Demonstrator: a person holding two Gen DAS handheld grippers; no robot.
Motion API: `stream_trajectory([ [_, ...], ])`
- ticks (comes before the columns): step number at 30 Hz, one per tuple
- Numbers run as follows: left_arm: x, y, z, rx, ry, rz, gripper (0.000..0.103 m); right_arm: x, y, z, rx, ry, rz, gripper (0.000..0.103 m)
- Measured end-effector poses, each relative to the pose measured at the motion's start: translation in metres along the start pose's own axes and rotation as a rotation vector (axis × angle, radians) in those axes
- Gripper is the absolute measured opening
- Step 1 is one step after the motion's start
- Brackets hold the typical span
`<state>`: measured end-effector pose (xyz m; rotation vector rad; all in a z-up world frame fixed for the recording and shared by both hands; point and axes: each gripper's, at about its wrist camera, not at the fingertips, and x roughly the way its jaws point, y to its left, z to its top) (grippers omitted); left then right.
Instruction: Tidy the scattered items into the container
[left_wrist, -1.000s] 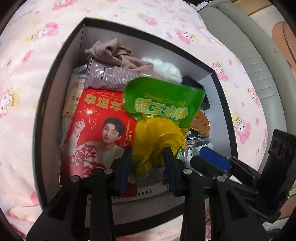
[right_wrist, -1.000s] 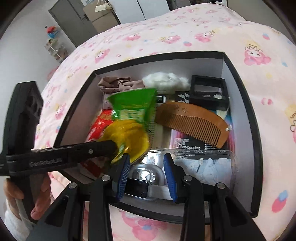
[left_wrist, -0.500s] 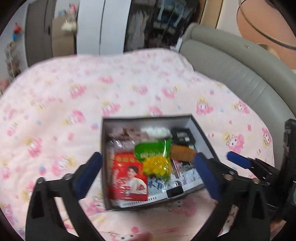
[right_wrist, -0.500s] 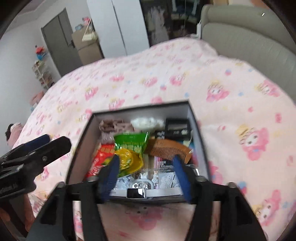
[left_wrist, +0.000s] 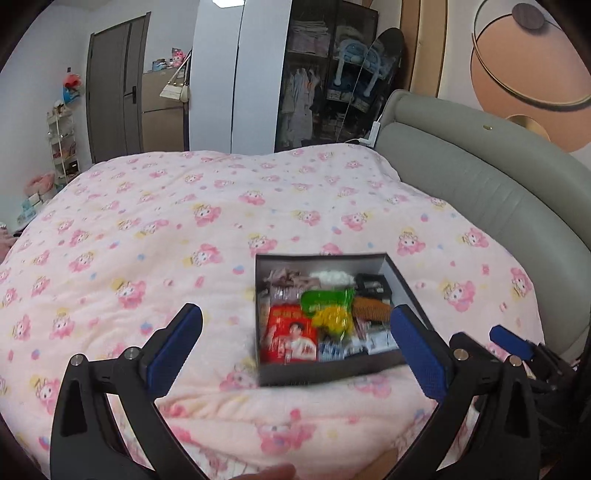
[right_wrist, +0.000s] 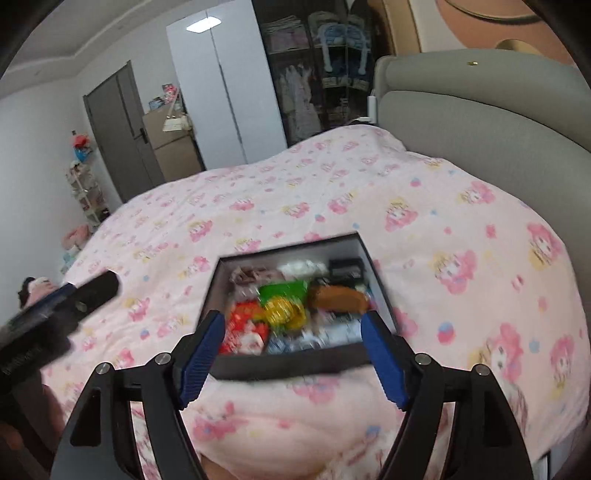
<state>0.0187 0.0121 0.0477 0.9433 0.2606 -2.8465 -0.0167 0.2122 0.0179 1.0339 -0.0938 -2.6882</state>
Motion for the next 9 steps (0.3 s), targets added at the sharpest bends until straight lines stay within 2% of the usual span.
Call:
stream_trajectory([
  [5,-0.006,-0.002,-0.034,0.026,0.040,0.026,0.103,0.000,0.003,-0.034,-0.016,0.055,0.001,0.074],
  [9,-0.006,-0.001,-0.047,0.036,0.066,0.036,0.103,0.004,0.005,-0.044,-0.029,0.077,-0.006,0.074],
])
